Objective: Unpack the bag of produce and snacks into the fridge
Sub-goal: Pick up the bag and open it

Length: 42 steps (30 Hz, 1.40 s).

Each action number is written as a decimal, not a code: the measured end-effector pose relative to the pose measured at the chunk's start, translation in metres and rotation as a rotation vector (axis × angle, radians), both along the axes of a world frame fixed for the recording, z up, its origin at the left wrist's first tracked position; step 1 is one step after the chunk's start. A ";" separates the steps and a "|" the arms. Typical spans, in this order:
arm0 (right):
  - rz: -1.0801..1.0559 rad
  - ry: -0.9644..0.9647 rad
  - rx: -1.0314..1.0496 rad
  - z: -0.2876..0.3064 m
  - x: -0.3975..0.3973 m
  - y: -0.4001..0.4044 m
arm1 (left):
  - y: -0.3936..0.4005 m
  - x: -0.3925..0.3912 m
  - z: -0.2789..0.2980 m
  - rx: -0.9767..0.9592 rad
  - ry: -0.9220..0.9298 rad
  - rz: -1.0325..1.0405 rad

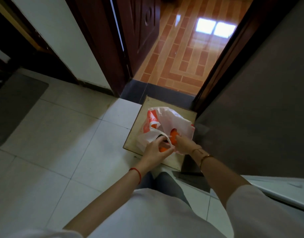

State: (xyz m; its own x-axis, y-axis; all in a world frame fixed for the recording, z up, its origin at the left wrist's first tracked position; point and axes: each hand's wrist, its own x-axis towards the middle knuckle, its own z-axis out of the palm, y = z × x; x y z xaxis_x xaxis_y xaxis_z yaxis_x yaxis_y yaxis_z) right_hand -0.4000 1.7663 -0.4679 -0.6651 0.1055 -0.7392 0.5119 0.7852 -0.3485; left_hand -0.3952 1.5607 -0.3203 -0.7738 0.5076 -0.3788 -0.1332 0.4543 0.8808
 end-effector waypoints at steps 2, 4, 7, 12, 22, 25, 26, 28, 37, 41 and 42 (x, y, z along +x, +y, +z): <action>-0.016 -0.019 0.065 0.024 0.000 -0.008 | 0.000 -0.002 -0.002 0.020 0.019 0.010; 0.020 -0.026 0.128 0.049 0.003 -0.020 | -0.002 -0.004 -0.003 0.025 0.066 0.032; 0.106 0.019 0.204 0.046 0.003 -0.016 | -0.006 -0.004 -0.001 0.026 0.128 0.074; 0.166 0.175 0.174 0.068 -0.006 -0.016 | -0.015 -0.009 0.009 0.029 0.150 0.111; -0.291 0.635 -0.115 0.178 -0.021 -0.018 | -0.035 -0.028 0.059 -0.192 0.199 0.141; -0.354 0.710 -0.182 0.206 -0.015 -0.021 | -0.040 -0.023 0.072 -0.236 0.265 0.135; -0.370 0.716 -0.205 0.213 -0.010 -0.023 | -0.043 -0.020 0.076 -0.245 0.286 0.133; -0.403 0.718 -0.240 0.224 0.005 -0.028 | -0.049 -0.014 0.084 -0.263 0.317 0.123; -0.505 0.706 -0.307 0.251 0.095 -0.068 | -0.090 0.034 0.121 -0.297 0.507 0.042; -0.578 0.690 -0.280 0.262 0.138 -0.088 | -0.110 0.058 0.126 -0.242 0.561 -0.001; -0.591 0.691 -0.269 0.264 0.150 -0.094 | -0.116 0.064 0.127 -0.224 0.576 -0.019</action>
State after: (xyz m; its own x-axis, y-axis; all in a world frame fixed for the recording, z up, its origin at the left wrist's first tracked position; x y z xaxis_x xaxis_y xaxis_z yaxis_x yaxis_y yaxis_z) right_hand -0.2501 1.6725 -0.2035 -0.8580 0.4484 -0.2506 0.4136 0.3139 -0.8546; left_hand -0.3310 1.4449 -0.1933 -0.8774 0.4797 -0.0016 0.3454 0.6340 0.6920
